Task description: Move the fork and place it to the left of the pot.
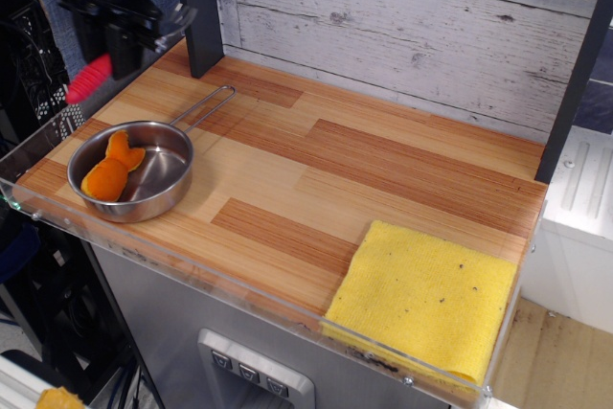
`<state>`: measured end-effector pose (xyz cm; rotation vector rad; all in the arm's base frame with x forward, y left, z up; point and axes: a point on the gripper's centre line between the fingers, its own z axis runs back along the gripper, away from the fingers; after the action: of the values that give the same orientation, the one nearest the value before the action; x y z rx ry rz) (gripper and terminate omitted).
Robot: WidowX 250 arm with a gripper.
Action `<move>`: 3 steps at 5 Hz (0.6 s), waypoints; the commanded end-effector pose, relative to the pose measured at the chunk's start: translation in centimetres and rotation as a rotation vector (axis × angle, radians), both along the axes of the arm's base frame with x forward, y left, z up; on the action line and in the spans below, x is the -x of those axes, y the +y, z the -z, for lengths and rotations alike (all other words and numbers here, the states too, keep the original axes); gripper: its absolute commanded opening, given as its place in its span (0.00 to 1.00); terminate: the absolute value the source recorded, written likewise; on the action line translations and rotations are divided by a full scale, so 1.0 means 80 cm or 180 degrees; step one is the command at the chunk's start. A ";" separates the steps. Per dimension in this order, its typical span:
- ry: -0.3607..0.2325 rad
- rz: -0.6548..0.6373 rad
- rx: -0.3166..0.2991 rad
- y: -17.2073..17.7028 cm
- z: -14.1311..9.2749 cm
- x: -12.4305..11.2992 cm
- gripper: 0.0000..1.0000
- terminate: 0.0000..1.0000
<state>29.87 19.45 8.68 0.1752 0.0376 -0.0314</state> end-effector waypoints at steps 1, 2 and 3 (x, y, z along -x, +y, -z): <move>0.0016 -0.0095 -0.0130 0.039 0.003 0.006 0.00 0.00; 0.0143 -0.0118 -0.0116 0.045 0.027 0.004 0.00 0.00; 0.0311 -0.0125 -0.0085 0.046 0.050 0.002 0.00 0.00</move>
<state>29.54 22.11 3.23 0.1715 0.1810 -0.0069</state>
